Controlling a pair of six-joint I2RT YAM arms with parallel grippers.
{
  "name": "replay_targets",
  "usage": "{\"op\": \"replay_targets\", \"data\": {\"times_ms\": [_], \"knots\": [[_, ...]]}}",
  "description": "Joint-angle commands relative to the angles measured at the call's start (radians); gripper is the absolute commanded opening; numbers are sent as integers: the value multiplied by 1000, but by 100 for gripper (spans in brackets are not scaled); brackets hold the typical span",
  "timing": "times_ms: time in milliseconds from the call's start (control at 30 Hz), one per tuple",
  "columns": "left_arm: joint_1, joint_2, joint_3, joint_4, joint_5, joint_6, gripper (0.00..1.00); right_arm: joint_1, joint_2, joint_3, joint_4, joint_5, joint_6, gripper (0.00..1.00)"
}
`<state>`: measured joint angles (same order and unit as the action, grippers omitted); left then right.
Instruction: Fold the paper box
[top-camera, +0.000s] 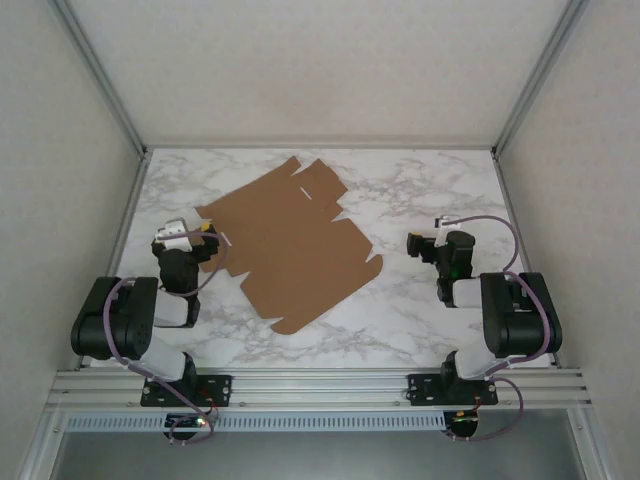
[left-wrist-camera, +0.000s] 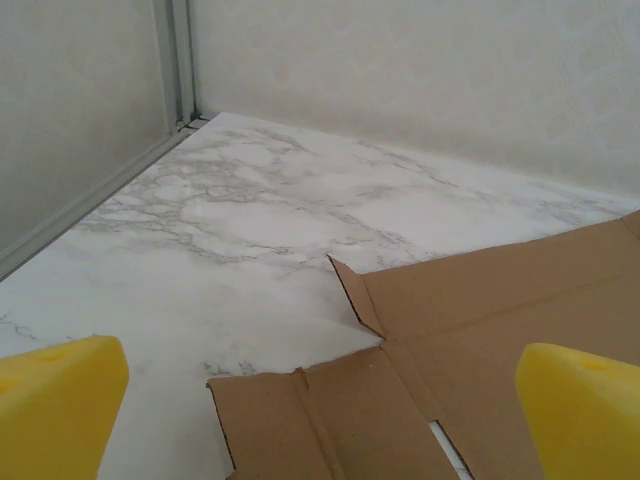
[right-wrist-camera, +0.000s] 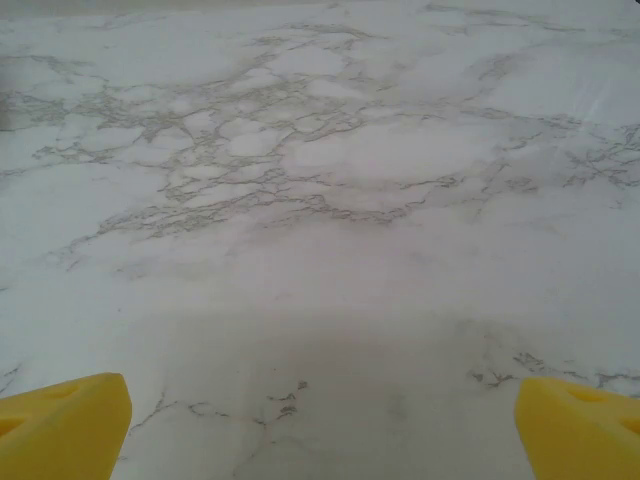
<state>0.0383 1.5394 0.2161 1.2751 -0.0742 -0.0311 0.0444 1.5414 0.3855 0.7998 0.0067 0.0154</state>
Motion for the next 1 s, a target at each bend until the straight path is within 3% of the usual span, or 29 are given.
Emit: {"op": "replay_targets", "data": {"times_ms": [0,767,800,900,967], "knots": [[-4,-4,2,29,-12,-21,99,5,-2,18,7,22,-3,99],[-7,-6,5,26,-12,-21,99,6,-4,13,14,17,3,99],[-14,-23,17,-14,-42,-24,99,5,-12,18,16,12,0,99],[-57,-131,96,-226,-179,-12,99,40,-168,145,-305,51,-20,99],[-122,-224,131,-275,-280,14,99,88,-286,179,-364,60,-33,99]]}}
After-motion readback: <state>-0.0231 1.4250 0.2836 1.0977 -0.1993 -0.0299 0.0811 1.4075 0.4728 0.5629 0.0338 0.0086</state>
